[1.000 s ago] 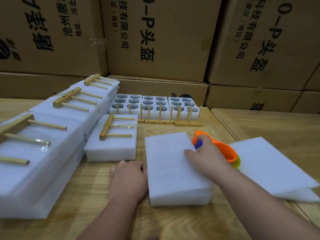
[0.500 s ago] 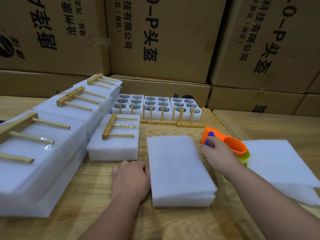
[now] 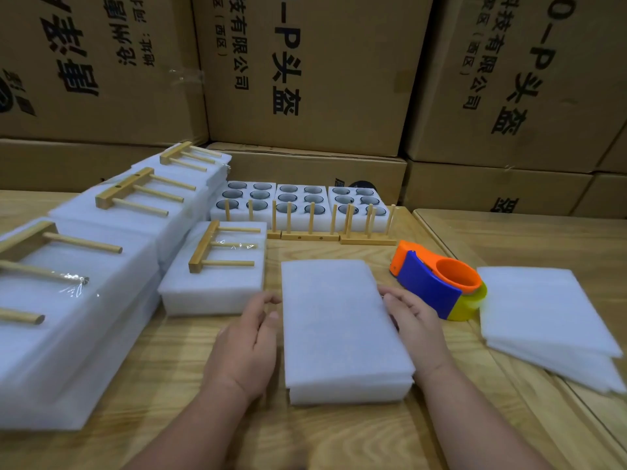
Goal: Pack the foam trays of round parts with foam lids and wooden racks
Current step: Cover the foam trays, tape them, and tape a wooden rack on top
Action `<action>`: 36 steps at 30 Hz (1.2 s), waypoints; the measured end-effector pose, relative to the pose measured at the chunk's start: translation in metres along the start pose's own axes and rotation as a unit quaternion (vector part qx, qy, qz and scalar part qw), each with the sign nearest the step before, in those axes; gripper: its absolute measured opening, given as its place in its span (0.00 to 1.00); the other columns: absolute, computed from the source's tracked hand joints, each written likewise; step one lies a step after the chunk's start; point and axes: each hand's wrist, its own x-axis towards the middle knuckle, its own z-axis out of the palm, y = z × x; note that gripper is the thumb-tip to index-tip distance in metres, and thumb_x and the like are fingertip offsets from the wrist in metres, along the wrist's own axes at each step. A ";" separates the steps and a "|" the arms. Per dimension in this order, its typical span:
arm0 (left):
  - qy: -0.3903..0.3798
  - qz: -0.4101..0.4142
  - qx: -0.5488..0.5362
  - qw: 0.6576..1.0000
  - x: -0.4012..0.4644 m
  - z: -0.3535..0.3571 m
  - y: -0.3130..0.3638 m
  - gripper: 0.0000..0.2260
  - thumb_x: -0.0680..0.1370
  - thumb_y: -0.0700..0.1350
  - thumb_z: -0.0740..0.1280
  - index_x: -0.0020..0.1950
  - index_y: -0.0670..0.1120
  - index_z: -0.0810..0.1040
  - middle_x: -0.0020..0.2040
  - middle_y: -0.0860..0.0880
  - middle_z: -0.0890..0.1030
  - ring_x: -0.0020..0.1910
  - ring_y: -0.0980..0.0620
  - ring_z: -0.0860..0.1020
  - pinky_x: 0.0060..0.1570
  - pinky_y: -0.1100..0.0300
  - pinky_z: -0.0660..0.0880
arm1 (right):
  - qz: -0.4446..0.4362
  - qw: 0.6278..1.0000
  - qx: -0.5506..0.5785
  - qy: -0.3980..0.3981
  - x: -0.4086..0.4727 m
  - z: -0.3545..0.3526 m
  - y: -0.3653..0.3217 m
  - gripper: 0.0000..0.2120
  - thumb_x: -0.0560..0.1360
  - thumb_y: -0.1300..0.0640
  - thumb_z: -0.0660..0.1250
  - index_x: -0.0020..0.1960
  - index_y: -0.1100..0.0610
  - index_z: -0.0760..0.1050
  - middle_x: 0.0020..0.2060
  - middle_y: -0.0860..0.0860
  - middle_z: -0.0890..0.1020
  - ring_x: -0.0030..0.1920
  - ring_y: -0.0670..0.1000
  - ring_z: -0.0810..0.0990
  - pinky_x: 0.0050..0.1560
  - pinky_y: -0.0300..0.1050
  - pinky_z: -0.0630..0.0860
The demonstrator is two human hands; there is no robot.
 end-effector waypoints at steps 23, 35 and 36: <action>-0.034 0.027 0.028 0.999 0.002 0.004 -0.012 0.17 0.76 0.68 0.52 0.60 0.66 0.72 0.38 0.56 0.82 0.38 0.53 0.81 0.46 0.48 0.78 | 0.017 1.000 0.021 0.001 -0.002 -0.004 -0.004 0.11 0.81 0.57 0.66 0.45 0.48 0.85 0.43 0.49 0.87 0.42 0.48 0.85 0.42 0.48 0.79; -0.022 0.030 0.056 0.998 0.002 0.004 -0.010 0.16 0.76 0.70 0.50 0.58 0.70 0.70 0.36 0.56 0.80 0.36 0.54 0.78 0.41 0.51 0.77 | 0.013 1.000 -0.008 0.010 -0.001 -0.003 -0.007 0.08 0.80 0.60 0.67 0.50 0.50 0.84 0.42 0.42 0.86 0.39 0.40 0.83 0.39 0.43 0.76; -0.022 0.029 0.057 0.998 0.002 0.004 -0.010 0.16 0.76 0.71 0.50 0.58 0.70 0.70 0.36 0.56 0.80 0.37 0.54 0.78 0.42 0.51 0.77 | 0.013 1.000 -0.013 0.011 -0.001 -0.002 -0.007 0.08 0.80 0.59 0.67 0.50 0.49 0.84 0.41 0.42 0.86 0.38 0.40 0.83 0.39 0.42 0.76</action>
